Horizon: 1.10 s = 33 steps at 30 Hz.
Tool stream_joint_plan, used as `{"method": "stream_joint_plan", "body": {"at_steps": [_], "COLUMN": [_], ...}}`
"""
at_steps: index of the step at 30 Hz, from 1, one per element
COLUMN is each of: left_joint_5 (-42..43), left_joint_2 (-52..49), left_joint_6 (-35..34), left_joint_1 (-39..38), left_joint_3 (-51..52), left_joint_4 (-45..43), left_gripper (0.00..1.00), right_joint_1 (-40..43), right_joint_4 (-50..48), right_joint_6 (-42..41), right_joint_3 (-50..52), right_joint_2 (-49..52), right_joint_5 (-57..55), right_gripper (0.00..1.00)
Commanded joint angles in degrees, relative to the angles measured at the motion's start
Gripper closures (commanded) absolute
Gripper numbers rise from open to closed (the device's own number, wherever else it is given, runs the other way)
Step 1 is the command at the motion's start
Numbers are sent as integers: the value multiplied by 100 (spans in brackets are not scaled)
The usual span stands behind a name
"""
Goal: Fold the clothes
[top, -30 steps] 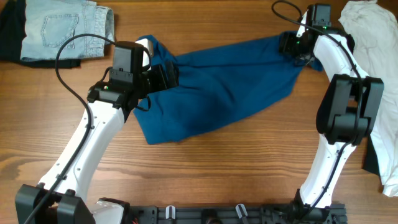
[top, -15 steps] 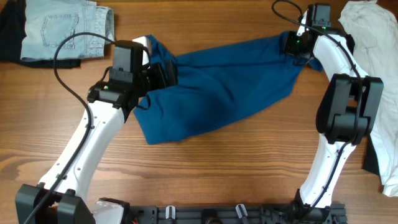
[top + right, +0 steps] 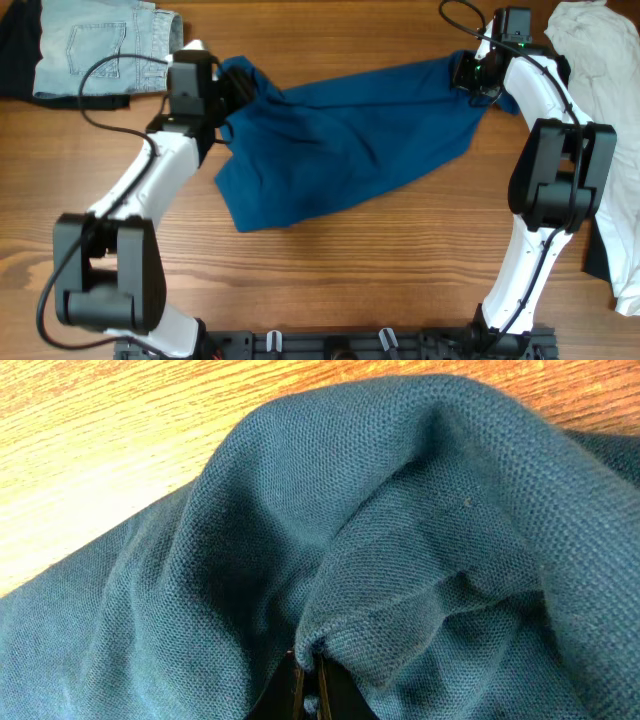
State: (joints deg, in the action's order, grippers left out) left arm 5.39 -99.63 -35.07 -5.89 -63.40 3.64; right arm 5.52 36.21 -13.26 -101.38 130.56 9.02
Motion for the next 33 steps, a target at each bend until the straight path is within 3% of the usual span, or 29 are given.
{"method": "stream_joint_plan", "body": {"at_steps": [1, 15, 26, 28, 33], "left_joint_5": [37, 258, 505, 505, 505], "left_joint_2": [-452, -1088, -1451, -1451, -1451], "left_joint_6": [-1069, -2404, -2583, -2583, -2583], "left_joint_1": [323, 387, 350, 350, 350], "left_joint_3": [-26, -26, -26, -26, -26], "left_joint_4": [-306, -1303, -1932, -2118, -2402], "left_gripper": [31, 25, 23, 24, 42], "right_joint_1": [7, 7, 7, 7, 9], "right_joint_4": [59, 101, 175, 179, 190], "right_joint_6": [-72, -70, -68, -66, -68], "right_joint_3": [15, 15, 15, 15, 15], "right_joint_2": [101, 101, 101, 101, 101], "right_joint_5": [162, 164, 162, 160, 160], "right_gripper": [96, 96, 96, 96, 96]}}
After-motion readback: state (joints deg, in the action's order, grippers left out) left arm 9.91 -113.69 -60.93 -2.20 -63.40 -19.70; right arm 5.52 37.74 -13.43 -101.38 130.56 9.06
